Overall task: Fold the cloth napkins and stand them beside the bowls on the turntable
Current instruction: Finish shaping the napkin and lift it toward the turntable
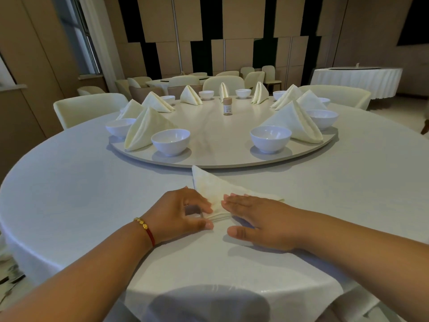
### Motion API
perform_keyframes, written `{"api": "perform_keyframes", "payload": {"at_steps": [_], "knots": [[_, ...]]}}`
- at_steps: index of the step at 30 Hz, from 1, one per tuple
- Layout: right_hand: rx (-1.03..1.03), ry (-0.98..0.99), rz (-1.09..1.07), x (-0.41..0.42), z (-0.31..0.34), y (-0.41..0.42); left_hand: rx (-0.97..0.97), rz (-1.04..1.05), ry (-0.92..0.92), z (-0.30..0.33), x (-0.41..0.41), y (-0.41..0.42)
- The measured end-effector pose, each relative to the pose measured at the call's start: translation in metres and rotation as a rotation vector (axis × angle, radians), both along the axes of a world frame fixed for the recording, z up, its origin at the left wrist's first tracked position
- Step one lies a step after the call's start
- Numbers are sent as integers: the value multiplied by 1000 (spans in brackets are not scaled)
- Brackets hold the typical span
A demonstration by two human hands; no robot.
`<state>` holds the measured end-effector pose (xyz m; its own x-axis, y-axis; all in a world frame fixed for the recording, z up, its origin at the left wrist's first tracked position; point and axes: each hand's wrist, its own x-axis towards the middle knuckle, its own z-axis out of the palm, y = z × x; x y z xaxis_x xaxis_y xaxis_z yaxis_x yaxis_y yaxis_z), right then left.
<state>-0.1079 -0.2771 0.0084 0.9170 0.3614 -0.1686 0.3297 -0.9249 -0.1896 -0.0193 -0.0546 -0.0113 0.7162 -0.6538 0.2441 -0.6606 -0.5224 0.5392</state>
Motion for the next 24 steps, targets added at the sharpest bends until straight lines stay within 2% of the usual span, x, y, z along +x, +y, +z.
{"api": "perform_keyframes", "payload": {"at_steps": [8, 12, 15, 18, 20, 24], "knots": [[93, -71, -51, 8, 1, 0, 162, 28, -217, 2, 3, -4], [20, -150, -124, 16, 8, 9, 178, 91, -133, 21, 4, -15], [-78, -311, -186, 25, 10, 24, 135, 92, -75, 43, 9, -27], [-97, -398, -212, 35, 12, 31, 186, 64, -63, 56, 21, -36], [35, -372, -234, 40, 21, 25, 83, 63, -11, 62, 28, -40], [359, -403, -401, 47, 51, -1, -398, 219, 90, 58, 52, -36]]}}
